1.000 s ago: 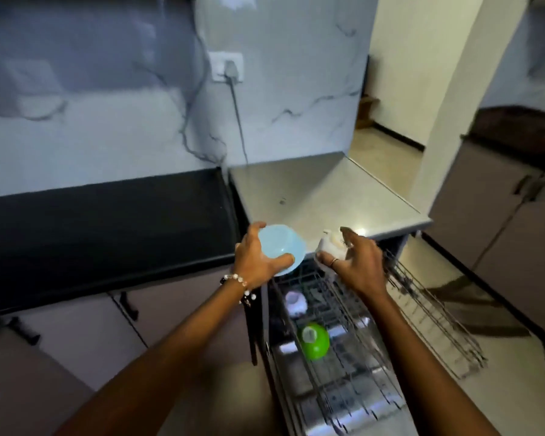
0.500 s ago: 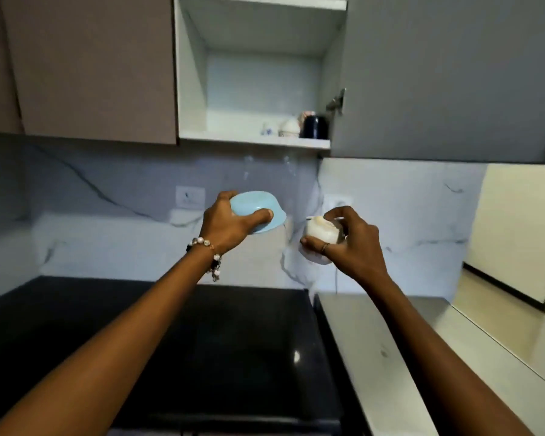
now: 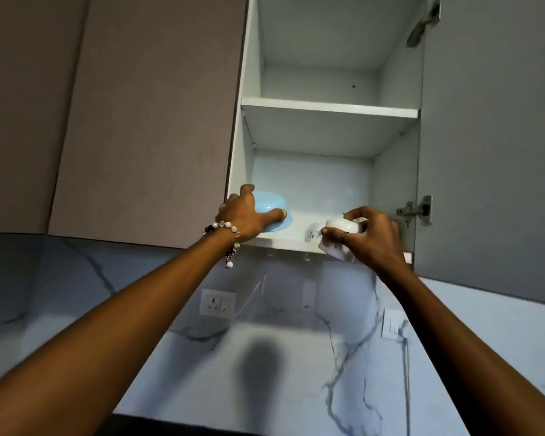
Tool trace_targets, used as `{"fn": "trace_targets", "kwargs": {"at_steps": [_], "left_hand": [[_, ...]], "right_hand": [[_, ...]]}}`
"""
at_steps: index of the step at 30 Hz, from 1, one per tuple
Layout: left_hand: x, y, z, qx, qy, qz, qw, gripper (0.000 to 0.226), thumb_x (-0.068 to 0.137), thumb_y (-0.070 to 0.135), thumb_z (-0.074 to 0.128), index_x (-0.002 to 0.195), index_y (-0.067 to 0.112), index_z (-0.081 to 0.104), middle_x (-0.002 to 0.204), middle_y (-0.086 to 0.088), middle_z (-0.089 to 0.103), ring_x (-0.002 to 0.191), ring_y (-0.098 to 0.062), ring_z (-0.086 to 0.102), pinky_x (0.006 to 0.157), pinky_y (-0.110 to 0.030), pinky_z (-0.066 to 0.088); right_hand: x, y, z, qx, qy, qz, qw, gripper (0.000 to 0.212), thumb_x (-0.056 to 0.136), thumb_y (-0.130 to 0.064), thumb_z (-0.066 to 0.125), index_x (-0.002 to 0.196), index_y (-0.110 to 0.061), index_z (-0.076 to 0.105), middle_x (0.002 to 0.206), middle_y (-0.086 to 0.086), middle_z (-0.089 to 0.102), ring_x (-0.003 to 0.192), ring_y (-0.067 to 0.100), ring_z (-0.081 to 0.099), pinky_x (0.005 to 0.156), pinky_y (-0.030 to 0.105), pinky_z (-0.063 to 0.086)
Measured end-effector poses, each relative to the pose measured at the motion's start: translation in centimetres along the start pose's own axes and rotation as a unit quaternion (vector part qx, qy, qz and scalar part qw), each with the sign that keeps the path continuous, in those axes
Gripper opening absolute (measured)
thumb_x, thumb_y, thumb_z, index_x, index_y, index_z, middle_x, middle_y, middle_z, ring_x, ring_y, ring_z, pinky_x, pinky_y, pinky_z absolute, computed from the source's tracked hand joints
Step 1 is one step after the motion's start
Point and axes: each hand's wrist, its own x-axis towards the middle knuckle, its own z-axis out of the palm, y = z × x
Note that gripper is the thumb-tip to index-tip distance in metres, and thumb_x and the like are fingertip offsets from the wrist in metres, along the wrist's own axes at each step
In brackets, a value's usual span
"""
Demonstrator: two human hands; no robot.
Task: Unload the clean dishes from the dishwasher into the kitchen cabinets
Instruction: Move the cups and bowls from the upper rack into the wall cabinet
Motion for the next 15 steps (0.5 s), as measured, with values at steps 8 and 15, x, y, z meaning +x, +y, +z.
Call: {"fn": "trace_targets", "kwargs": {"at_steps": [8, 15], "left_hand": [[8.6, -1.2, 7.0, 0.177, -0.042, -0.028, 0.983, 0.093, 0.077, 0.059, 0.062, 0.144, 0.016, 0.016, 0.136, -0.021, 0.04, 0.123, -0.043, 0.042, 0.098, -0.046, 0.038], [15.0, -4.3, 11.9, 0.222, -0.104, -0.088, 0.966, 0.088, 0.077, 0.057, 0.061, 0.14, 0.01, 0.02, 0.128, -0.018, 0.05, 0.113, -0.034, 0.053, 0.09, -0.041, 0.047]], "right_hand": [[10.9, 3.2, 5.7, -0.057, -0.041, -0.013, 0.997, 0.068, 0.063, -0.049, 0.082, 0.118, -0.017, 0.056, 0.114, 0.015, 0.062, 0.104, 0.029, 0.058, 0.074, 0.029, 0.043], [18.0, 4.8, 11.4, -0.12, -0.176, -0.02, 0.977, 0.071, 0.07, -0.038, 0.08, 0.129, -0.014, 0.048, 0.131, 0.015, 0.049, 0.114, 0.032, 0.052, 0.089, 0.038, 0.049]]}}
